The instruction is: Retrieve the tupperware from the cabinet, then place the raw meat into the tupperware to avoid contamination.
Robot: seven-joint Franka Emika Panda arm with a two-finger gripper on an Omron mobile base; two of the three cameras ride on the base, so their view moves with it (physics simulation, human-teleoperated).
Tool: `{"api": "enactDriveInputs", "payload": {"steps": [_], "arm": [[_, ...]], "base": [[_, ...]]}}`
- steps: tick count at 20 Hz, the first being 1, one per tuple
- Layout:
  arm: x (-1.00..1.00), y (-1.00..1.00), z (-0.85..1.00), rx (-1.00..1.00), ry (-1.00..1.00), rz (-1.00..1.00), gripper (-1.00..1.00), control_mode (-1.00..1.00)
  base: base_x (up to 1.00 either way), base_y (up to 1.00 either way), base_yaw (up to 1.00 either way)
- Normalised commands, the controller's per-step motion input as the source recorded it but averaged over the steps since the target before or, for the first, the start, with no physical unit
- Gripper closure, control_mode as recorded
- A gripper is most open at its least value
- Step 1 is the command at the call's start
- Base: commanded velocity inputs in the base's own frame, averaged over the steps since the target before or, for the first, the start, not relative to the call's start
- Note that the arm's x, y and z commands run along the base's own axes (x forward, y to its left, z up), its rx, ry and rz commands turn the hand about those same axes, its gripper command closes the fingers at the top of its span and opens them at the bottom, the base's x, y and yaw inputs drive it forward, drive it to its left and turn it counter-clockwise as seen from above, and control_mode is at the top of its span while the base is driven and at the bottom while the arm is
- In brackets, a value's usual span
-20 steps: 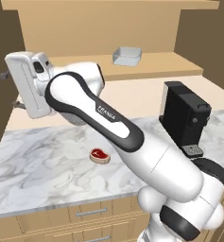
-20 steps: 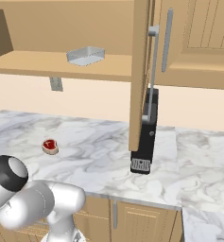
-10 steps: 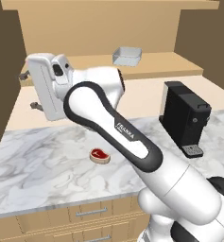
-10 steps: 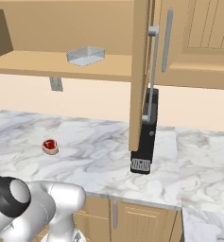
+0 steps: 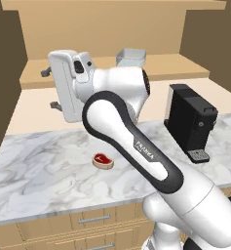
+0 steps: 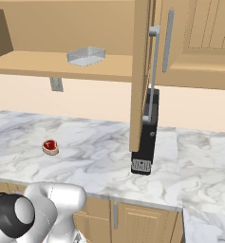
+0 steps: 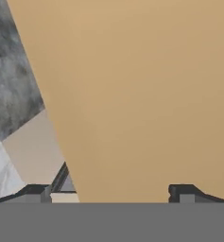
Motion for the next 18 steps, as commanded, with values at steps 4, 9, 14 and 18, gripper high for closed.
{"api": "enactDriveInputs", "payload": {"steps": [4,9,14,18], "arm": [[0.0,-0.41,0.28,-0.09,0.09,-0.08,-1.0,-1.0],[0.0,-0.39,0.26,-0.13,0.1,-0.06,-1.0,-1.0],[-0.02,-0.45,0.13,-0.13,0.13,-0.07,-1.0,-1.0],[-0.13,-0.48,0.0,-0.11,0.15,-0.08,-1.0,-1.0]], "base": [[0.0,0.0,0.0],[0.0,0.0,0.0],[0.0,0.0,0.0],[0.0,0.0,0.0]]}}
